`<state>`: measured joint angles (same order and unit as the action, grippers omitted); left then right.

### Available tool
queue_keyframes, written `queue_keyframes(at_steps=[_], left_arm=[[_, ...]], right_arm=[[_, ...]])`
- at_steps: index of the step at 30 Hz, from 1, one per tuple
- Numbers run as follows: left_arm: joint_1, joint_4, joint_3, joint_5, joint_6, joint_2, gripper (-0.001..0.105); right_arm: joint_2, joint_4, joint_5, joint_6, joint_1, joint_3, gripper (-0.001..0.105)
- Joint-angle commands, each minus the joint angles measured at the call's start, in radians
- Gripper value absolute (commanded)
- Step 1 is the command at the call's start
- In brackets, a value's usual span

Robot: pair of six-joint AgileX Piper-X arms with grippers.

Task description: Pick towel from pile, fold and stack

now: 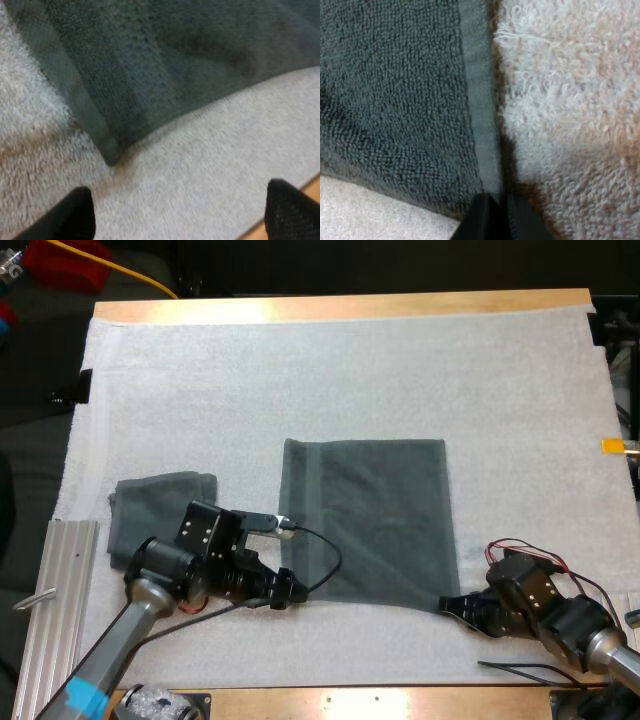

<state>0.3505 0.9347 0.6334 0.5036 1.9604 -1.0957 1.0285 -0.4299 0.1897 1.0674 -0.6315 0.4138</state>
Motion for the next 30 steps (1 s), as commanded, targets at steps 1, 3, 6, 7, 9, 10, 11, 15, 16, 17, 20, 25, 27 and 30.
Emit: queue_keyframes(at_steps=[1, 3, 6, 7, 9, 10, 11, 15, 16, 17, 20, 25, 27, 30], left_arm=[[0.004, -0.015, 0.0, 0.008, 0.01, -0.019, 0.069], [0.004, -0.032, 0.0, 0.008, 0.01, -0.059, 0.069], [0.004, -0.054, 0.0, 0.008, 0.01, -0.114, 0.069], [0.004, -0.06, 0.0, 0.008, 0.01, -0.126, 0.069], [0.004, -0.079, 0.0, 0.01, 0.01, -0.159, 0.069], [0.004, -0.084, 0.0, 0.011, 0.01, -0.168, 0.069], [0.004, -0.089, 0.0, 0.013, 0.01, -0.181, 0.069], [0.004, -0.106, 0.0, 0.049, 0.01, -0.233, 0.069], [0.004, -0.108, 0.0, 0.05, 0.01, -0.239, 0.069], [0.004, -0.115, 0.0, 0.05, 0.01, -0.254, 0.069], [0.004, -0.133, 0.0, 0.057, 0.01, -0.293, 0.069], [0.004, -0.165, 0.0, 0.084, 0.01, -0.35, 0.069], [0.004, -0.179, 0.0, 0.105, 0.01, -0.363, 0.069], [0.004, -0.215, 0.0, 0.165, 0.01, -0.376, 0.069]], right_arm=[[-0.003, -0.031, -0.006, 0.008, -0.002, 0.0, 0.001], [-0.003, -0.031, -0.006, 0.008, -0.002, 0.0, 0.001], [-0.003, -0.031, -0.006, 0.008, -0.002, 0.0, 0.001], [-0.003, -0.031, -0.006, 0.008, -0.002, 0.0, 0.001], [-0.003, -0.031, -0.006, 0.008, -0.002, 0.0, 0.001], [-0.003, -0.031, -0.006, 0.008, -0.002, 0.0, 0.001], [-0.003, -0.031, -0.006, 0.008, -0.002, 0.0, 0.001], [-0.003, -0.031, -0.006, 0.008, -0.002, 0.0, 0.001], [-0.003, -0.031, -0.006, 0.008, -0.002, 0.0, 0.001], [-0.003, -0.031, -0.006, 0.008, -0.002, 0.0, 0.001], [-0.003, -0.031, -0.006, 0.008, -0.002, 0.0, 0.001], [-0.003, -0.031, -0.006, 0.008, -0.002, 0.0, 0.001], [-0.003, -0.031, -0.006, 0.008, -0.002, 0.0, 0.001], [-0.003, -0.031, -0.006, 0.008, -0.002, 0.0, 0.001]])
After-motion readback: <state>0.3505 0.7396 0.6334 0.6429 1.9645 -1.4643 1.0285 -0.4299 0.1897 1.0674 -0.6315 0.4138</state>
